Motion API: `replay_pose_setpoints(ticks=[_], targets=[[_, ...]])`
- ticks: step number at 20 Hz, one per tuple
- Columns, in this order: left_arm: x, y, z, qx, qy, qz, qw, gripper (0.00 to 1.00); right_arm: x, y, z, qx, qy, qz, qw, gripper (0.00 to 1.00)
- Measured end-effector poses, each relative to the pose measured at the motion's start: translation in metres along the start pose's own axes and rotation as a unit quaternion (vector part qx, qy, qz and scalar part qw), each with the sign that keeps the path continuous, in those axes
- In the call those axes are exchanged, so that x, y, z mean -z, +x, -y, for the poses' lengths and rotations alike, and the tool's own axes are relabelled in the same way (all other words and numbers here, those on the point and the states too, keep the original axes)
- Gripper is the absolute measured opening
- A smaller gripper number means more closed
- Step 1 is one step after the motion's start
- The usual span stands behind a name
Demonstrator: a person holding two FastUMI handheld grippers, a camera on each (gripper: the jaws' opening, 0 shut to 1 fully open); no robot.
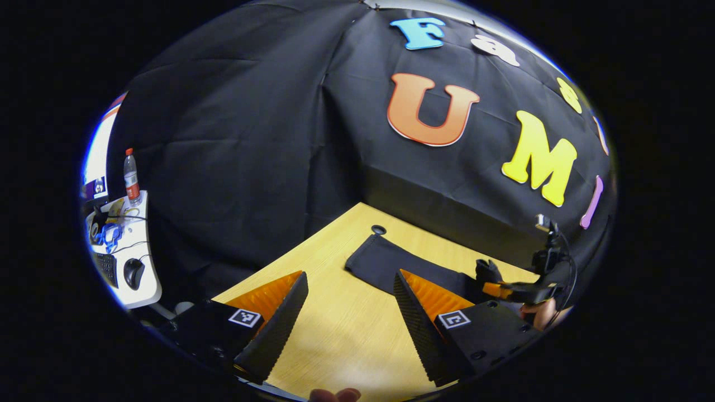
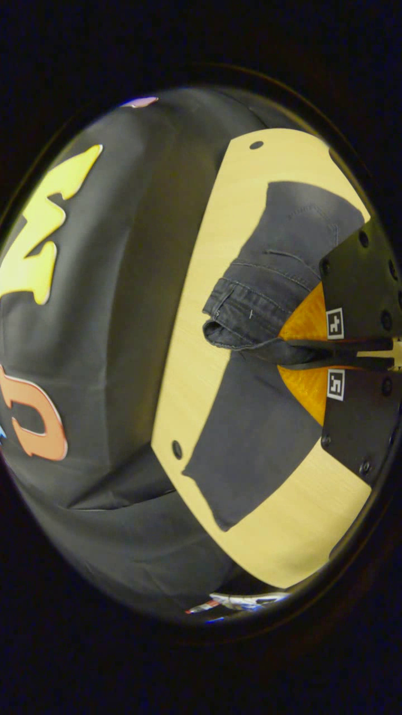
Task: Grasp the waist and the cuffs of the jeans and fold them to make the two legs overlap; first hold the waist and fold one-third of the jeans toward the cuffs, then hold the cuffs and fold the remaining one-third in the same direction to finish folding.
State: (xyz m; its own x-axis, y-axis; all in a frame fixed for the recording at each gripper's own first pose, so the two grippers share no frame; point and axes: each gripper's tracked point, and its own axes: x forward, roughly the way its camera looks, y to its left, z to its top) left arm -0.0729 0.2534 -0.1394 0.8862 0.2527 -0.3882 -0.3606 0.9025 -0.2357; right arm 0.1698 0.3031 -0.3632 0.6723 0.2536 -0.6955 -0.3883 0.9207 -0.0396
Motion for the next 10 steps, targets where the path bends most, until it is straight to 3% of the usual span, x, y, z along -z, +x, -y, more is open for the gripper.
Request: replay_pose_setpoints(ticks=[3, 5, 8, 10], targets=[[0.004, 0.014, -0.007, -0.006, -0.012, -0.007, 1.000, 0.99, 0.018, 0.012, -0.020, -0.001, -0.025, -0.022, 0.999, 0.02], [0.006, 0.032, -0.001, -0.002, -0.027, -0.017, 0.999, 0.99, 0.012, -0.001, -0.017, -0.025, -0.011, -0.015, 1.000, 0.24], [0.004, 0.073, 0.011, 0.014, -0.068, -0.025, 0.997, 0.99, -0.008, -0.041, -0.020, -0.064, -0.007, 0.001, 0.998, 0.38], [0.010, 0.108, 0.022, 0.022, -0.128, -0.047, 0.990, 0.99, -0.015, -0.077, -0.020, -0.099, -0.014, 0.002, 0.995, 0.68]])
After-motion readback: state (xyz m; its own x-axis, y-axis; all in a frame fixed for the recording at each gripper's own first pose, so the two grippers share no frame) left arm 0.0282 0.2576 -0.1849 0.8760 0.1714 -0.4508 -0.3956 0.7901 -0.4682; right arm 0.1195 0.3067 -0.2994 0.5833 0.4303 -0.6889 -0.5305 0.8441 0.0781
